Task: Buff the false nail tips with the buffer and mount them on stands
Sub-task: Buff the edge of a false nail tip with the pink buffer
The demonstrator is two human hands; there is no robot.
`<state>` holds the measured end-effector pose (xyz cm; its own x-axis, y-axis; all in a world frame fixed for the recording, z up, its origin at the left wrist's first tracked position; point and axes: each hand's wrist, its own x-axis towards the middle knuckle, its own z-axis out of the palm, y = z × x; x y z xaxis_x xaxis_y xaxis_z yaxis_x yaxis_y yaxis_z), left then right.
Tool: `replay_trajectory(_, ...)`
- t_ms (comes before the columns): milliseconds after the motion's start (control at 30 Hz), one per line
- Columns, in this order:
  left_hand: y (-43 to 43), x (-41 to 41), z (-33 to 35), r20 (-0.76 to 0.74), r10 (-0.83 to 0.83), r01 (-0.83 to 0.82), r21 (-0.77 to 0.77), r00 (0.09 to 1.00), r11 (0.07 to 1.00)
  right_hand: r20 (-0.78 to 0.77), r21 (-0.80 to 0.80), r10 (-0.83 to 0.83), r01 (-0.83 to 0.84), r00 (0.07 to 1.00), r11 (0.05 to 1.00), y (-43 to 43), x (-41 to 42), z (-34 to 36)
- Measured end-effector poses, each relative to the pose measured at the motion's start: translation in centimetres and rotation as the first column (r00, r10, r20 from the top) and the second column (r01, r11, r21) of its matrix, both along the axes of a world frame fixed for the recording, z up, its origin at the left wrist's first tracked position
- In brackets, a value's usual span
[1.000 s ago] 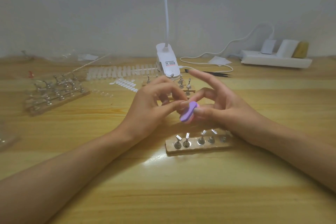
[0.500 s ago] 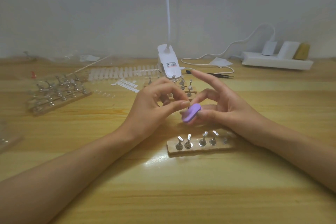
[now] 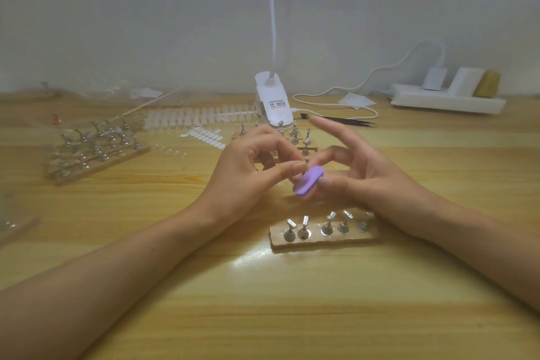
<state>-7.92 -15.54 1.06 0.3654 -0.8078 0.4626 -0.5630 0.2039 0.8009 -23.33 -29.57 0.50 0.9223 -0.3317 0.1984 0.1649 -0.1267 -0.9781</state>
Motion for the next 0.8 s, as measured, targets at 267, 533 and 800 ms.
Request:
replay_trajectory(267, 0.03, -0.08, -0.07, -0.018, -0.006, 0.006, 0.010, 1.000, 1.000, 0.004, 0.036, -0.001, 0.000, 1.000, 0.999, -0.17, 0.02, 0.00)
replay_trajectory(533, 0.03, -0.20, 0.06, -0.012, -0.009, 0.009, 0.010, 1.000, 1.000, 0.006, 0.053, -0.052, 0.051, 0.999, 0.997, -0.18, 0.25, 0.10)
replay_trajectory(800, 0.01, -0.10, -0.07, -0.019, 0.002, -0.001, 0.018, 1.000, 1.000, 0.004, 0.102, -0.086, 0.085, 0.996, 0.991, -0.39, 0.27, 0.18)
